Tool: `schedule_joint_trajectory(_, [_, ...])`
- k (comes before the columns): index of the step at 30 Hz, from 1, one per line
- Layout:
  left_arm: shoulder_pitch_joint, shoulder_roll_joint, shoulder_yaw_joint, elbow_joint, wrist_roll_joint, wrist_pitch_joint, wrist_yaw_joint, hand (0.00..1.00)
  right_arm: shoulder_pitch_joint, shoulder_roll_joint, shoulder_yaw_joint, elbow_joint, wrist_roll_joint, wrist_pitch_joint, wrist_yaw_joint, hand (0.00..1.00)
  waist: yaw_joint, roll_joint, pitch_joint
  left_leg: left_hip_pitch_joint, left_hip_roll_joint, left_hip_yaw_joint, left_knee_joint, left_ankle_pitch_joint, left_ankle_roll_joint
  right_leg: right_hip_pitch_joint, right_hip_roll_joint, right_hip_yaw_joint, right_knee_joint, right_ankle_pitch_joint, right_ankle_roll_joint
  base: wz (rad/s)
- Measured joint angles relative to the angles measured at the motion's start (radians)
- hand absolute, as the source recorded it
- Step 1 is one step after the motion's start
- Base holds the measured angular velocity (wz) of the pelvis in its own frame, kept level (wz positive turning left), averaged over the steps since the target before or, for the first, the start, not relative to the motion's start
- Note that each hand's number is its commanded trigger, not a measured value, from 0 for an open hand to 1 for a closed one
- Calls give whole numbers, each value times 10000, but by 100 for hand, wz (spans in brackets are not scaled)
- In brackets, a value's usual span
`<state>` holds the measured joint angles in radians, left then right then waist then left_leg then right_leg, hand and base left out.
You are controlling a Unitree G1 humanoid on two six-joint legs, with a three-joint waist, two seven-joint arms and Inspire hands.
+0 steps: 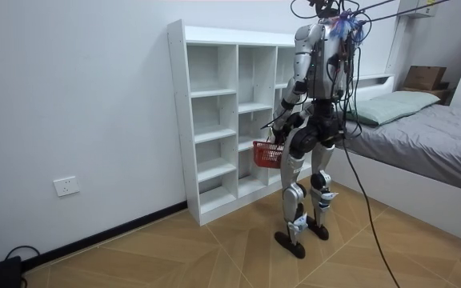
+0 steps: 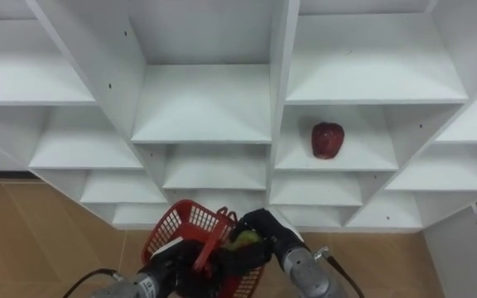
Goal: Collect fruits from the closet
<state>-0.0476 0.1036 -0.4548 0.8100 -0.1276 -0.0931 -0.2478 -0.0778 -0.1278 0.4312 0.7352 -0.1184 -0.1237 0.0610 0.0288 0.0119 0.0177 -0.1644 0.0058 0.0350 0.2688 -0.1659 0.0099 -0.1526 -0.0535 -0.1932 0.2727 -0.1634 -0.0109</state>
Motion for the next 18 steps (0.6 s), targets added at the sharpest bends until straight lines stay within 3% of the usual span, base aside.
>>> schedule_joint_trajectory(18, [-13, 84, -181, -245, 12, 0, 37, 100, 10, -17, 297, 209, 235, -196, 201, 0, -3, 79, -11, 9, 2, 21, -13, -1, -1, -1, 1, 30, 2, 0, 1, 0])
